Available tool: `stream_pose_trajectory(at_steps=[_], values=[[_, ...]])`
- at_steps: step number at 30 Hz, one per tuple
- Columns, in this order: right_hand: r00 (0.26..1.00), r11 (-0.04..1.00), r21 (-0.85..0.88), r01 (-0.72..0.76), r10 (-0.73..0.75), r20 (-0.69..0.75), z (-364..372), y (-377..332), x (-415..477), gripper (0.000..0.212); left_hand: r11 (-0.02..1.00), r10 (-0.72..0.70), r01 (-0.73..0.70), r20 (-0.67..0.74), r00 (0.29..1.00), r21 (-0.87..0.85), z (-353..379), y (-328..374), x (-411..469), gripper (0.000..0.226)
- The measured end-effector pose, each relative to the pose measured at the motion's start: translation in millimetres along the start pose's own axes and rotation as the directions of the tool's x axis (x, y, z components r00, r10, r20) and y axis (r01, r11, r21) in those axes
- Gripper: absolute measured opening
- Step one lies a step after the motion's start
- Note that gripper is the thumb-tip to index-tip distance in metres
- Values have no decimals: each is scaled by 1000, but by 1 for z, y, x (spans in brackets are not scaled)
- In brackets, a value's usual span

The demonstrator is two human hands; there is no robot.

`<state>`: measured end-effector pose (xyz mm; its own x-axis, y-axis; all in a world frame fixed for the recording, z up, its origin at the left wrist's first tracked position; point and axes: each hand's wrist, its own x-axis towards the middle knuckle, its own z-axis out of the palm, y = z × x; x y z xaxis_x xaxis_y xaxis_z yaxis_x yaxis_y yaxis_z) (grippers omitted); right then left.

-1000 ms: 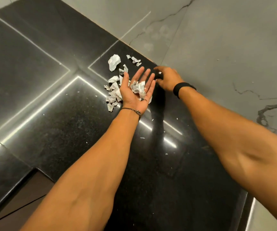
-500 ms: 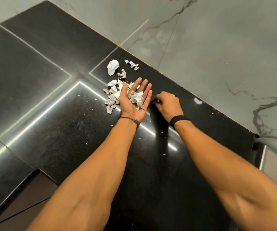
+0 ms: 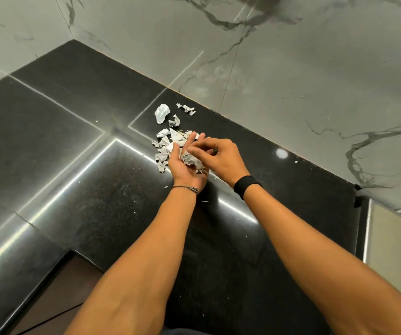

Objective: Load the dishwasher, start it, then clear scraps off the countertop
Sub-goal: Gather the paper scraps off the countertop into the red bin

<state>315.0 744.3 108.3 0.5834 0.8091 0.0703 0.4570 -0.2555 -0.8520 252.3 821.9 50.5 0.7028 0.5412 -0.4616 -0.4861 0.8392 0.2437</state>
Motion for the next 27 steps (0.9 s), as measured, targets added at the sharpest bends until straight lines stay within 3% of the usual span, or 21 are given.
stream_pose_trajectory(at_steps=[4,7,11,15,17,21,25,27], values=[[988,994,109,15,2,-151,-2,-2,5,13,996,10,-8,25,1000,-92,-4,6,-7,51],[980,996,68,-56,68,-185,-7,15,16,10,991,25,-21,28,999,-130,-12,15,-9,52],[982,951,-249,-184,191,5,-6,47,26,40,994,18,-18,-4,1000,-108,-25,27,-7,54],[962,870,-488,-73,190,195,13,55,27,66,996,26,-27,-18,1000,-80,-32,34,-2,55],[966,833,-552,28,121,231,23,60,24,60,997,35,-36,-9,999,-61,-30,34,1,54],[971,788,-603,125,29,239,28,64,11,22,999,37,-37,-6,999,-32,-27,34,5,55],[978,792,-607,70,67,199,22,58,-4,25,1000,22,-22,-25,999,4,-31,34,3,54],[987,853,-517,-65,132,92,16,57,-9,28,1000,28,-27,-39,999,15,-31,36,1,54]])
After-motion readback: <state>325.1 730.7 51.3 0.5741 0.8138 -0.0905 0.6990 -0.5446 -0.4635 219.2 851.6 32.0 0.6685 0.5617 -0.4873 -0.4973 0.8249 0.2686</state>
